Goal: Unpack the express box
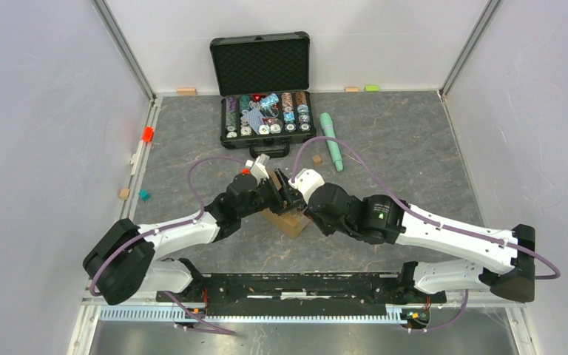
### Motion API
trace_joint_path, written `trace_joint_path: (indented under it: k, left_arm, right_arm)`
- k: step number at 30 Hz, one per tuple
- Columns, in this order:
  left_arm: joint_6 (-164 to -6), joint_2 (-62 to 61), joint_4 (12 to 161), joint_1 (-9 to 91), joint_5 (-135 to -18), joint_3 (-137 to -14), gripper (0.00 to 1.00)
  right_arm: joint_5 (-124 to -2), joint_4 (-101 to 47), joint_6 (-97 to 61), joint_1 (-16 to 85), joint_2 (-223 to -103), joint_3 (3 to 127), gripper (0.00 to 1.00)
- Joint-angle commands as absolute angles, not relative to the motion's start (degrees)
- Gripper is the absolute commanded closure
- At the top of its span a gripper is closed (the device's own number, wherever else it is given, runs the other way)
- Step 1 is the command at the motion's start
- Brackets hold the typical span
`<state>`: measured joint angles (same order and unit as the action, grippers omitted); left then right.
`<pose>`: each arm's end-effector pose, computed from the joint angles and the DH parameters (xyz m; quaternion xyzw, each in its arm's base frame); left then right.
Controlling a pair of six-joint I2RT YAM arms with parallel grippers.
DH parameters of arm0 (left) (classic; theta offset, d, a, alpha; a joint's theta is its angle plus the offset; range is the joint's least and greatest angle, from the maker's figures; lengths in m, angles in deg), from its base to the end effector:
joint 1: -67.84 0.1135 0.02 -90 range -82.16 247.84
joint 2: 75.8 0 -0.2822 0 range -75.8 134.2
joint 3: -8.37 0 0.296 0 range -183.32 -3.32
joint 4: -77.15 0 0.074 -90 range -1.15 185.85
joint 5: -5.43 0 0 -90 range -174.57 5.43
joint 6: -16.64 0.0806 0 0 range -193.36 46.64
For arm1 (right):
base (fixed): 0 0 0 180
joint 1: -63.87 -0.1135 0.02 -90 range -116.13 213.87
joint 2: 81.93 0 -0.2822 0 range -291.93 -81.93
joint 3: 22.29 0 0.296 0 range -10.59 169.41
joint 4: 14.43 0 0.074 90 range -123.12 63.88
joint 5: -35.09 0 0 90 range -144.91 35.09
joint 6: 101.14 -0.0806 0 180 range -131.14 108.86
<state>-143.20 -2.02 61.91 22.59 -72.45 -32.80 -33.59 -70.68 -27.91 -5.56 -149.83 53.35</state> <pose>0.2248 -0.2508 0.1793 -0.1095 0.7962 -0.5426 0.2443 0.1349 0.2761 0.3032 -0.3489 0.8527 0.1115 0.3724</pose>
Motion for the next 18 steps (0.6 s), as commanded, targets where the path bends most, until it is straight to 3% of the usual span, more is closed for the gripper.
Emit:
trace_joint_path:
  k: [1,18]
  left_arm:
    - [-132.47,4.26,73.91,24.89,-64.59,-30.17,0.22]
    - [-123.39,8.04,77.45,31.87,-56.86,-32.91,0.27]
  right_arm:
    - [-35.55,-72.72,-23.03,-3.38,-149.93,53.95,1.0]
    - [-42.65,-81.09,-20.93,2.09,-149.4,57.89,1.0]
